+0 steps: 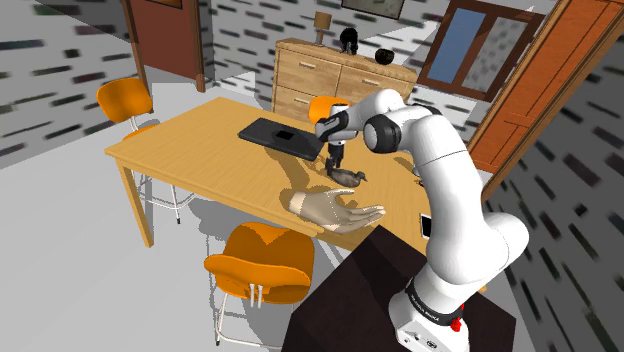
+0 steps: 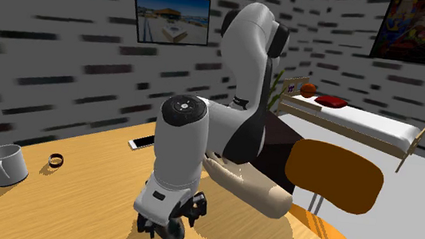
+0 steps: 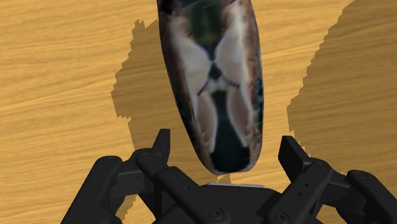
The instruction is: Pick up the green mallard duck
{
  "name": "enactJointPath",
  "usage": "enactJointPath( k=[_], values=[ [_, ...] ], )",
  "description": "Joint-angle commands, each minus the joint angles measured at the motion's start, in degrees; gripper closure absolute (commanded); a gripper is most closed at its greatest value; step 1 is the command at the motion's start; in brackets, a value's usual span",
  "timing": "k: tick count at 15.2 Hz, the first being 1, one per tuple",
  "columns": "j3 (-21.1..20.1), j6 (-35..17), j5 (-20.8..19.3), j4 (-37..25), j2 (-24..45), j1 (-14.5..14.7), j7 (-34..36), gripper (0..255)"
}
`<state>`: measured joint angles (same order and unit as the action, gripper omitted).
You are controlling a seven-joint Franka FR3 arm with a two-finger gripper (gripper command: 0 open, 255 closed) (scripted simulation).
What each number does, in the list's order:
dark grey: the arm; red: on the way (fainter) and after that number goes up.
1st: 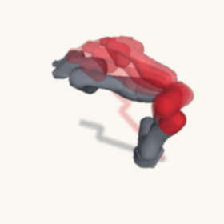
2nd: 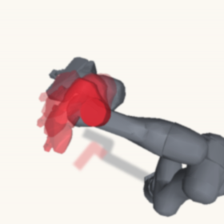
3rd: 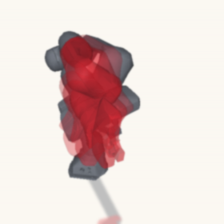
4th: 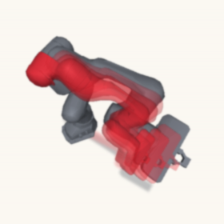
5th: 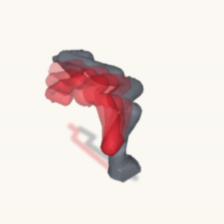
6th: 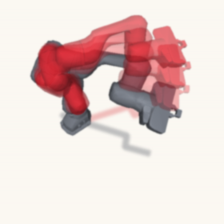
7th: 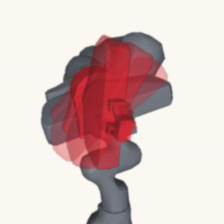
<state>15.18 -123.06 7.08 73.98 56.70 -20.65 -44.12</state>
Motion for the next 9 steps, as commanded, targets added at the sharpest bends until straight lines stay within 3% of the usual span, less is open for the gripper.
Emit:
enactJointPath(
  k=[1,2,3,9],
  values=[
    [-0.11,-0.56,0.1,-0.32,0.84,-0.14,-0.01,0],
    [-0.11,-0.55,0.1,-0.33,0.85,-0.14,-0.01,0],
    [-0.11,-0.46,0.1,-0.5,0.92,-0.2,-0.03,255],
    [-0.1,-0.48,0.1,-0.4,0.84,-0.19,-0.05,255]
  ],
)
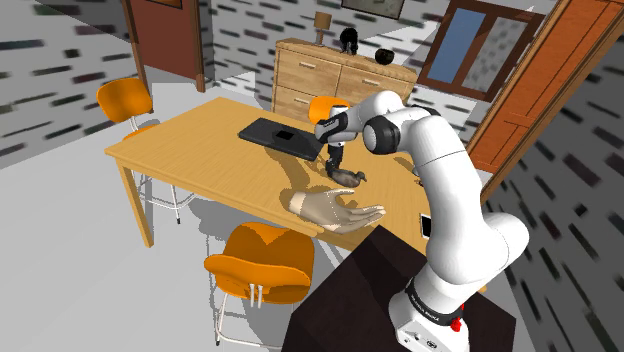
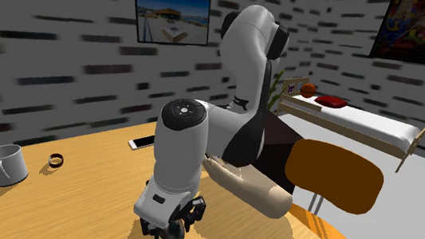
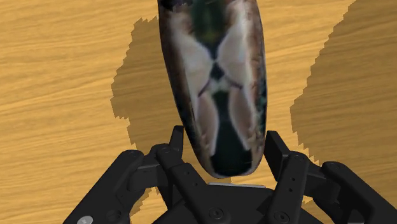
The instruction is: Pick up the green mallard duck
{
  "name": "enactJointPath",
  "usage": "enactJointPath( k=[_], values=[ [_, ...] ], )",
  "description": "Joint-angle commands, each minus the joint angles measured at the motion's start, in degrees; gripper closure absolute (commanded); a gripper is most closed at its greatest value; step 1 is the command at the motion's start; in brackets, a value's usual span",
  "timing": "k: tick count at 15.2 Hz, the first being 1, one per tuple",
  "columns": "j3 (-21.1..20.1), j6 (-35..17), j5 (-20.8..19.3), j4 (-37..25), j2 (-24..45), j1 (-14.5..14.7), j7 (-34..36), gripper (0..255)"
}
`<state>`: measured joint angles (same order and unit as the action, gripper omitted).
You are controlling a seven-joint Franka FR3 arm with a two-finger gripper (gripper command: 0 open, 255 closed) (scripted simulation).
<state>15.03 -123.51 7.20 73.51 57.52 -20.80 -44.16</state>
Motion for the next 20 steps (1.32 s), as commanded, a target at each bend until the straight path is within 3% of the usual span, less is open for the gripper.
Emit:
enactJointPath(
  k=[1,20],
  values=[
    [0.05,0.01,-0.03,0.05,0.01,-0.04,0.0,255],
    [1.2,5.95,-1.07,1.99,-7.88,0.94,-0.27,255]
  ],
)
